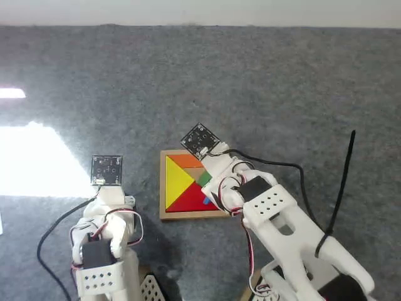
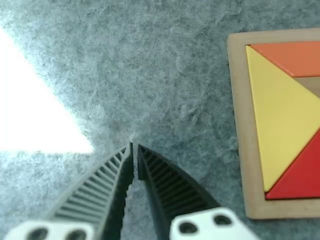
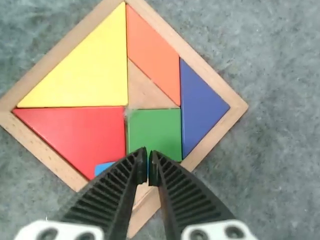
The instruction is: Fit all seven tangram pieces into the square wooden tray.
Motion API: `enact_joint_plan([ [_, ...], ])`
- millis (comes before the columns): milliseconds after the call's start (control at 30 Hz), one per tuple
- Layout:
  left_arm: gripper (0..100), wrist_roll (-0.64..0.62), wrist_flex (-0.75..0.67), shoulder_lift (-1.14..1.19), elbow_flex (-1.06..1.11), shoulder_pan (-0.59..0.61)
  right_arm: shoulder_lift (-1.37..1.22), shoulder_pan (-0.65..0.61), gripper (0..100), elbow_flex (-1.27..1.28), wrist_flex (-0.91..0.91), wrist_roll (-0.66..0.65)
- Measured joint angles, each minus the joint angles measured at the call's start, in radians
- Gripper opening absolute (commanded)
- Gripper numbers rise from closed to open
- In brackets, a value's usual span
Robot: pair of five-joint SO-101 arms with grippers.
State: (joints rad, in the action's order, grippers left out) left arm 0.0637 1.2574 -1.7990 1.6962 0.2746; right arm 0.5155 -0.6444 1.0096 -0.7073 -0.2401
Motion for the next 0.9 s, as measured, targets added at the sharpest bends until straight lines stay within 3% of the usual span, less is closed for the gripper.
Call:
enact_joint_plan([
  [233, 1, 0.0, 0.0, 0.0, 0.0, 0.0, 0.0, 0.0, 1.7, 0.0, -0.003, -0.014],
  [533, 1, 0.0, 0.0, 0.0, 0.0, 0.0, 0.0, 0.011, 2.0, -0.084, -0.226, -0.028],
  [900, 1, 0.0, 0.0, 0.0, 0.0, 0.0, 0.0, 0.026, 2.0, -0.086, -0.229, -0.037],
])
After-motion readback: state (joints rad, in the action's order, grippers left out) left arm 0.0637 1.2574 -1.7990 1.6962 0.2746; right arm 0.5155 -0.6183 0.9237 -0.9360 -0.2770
